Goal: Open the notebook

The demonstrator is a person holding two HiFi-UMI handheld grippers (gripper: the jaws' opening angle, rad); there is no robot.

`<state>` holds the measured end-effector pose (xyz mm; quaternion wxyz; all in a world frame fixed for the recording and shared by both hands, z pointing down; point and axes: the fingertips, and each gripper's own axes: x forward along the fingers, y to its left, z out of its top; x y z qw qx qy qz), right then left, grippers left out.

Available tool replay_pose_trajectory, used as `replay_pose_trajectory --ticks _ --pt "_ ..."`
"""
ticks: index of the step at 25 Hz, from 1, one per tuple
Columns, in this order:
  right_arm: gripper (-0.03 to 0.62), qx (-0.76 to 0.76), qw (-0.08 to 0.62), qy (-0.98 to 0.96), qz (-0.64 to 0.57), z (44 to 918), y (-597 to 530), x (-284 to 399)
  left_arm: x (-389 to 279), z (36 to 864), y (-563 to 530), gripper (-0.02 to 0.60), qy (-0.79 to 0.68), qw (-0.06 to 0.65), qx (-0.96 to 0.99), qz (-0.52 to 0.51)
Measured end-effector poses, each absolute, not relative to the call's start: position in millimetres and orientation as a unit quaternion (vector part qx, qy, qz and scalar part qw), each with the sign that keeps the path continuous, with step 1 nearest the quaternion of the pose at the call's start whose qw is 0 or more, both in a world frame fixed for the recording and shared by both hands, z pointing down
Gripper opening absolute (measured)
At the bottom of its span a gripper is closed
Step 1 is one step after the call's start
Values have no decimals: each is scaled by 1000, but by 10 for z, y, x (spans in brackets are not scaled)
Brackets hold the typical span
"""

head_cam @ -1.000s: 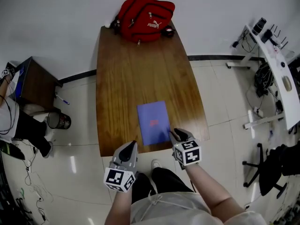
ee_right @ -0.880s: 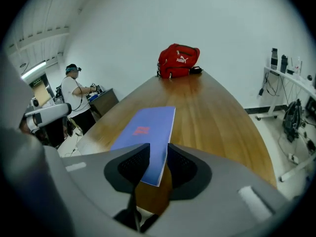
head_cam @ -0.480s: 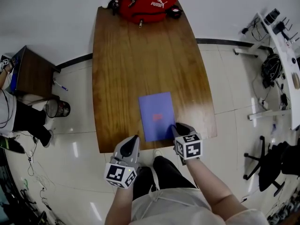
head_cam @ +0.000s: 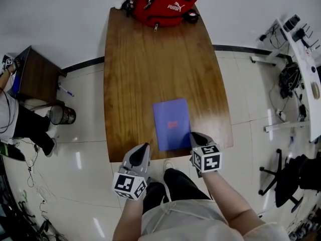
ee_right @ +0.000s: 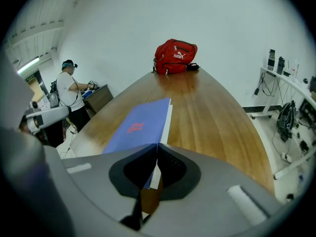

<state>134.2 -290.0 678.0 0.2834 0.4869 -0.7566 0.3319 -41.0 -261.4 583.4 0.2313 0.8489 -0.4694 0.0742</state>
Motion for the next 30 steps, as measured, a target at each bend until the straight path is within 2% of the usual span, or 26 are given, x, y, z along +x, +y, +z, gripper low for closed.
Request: replay_pose_trajectory --ticks 12,19,25,26,28,30 --pt "11 474 216 -804 287 5802 -2767 682 -830 5311 -2311 5 -479 192 856 45" --pt "11 427 200 -842 262 5524 -2717 -189 -1473 5173 -1984 5 -522 188 831 33" --pt "15 389 220 -856 259 5756 -2681 -909 -1965 5184 -1814 5 -553 194 810 35" --pt "18 385 222 -857 262 5824 -2676 -1001 -2024 5203 -1796 5 -557 195 807 36" --pt "86 375 226 -855 280 5972 -2625 -1156 -2106 5253 -1744 5 -562 198 802 39" --pt "98 365 230 -851 298 6100 -2524 -1243 -2148 5294 -1687 5 -563 201 800 41"
